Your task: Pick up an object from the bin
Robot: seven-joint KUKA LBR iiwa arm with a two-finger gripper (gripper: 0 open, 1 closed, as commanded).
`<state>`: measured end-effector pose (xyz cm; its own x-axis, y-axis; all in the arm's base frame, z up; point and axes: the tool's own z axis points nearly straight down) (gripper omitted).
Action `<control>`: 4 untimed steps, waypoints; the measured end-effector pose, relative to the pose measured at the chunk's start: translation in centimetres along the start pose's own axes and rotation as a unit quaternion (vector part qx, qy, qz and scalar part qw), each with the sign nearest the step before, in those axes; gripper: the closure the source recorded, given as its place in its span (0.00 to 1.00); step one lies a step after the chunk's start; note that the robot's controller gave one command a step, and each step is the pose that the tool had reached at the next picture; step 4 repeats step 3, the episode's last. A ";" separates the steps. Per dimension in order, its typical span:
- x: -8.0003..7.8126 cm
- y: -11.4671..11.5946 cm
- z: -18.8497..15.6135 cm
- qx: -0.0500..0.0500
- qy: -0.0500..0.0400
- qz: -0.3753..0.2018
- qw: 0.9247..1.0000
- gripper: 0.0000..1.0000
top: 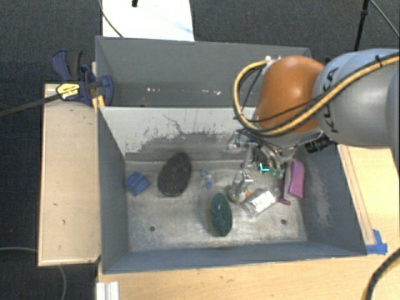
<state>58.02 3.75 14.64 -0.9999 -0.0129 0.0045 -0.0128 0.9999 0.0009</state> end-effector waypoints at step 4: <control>1.0 -9.2 -7.5 0.002 -0.008 -0.096 0.995 1.00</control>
Offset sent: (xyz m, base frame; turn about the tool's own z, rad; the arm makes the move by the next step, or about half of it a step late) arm -0.0261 -0.0658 -0.0764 -0.1727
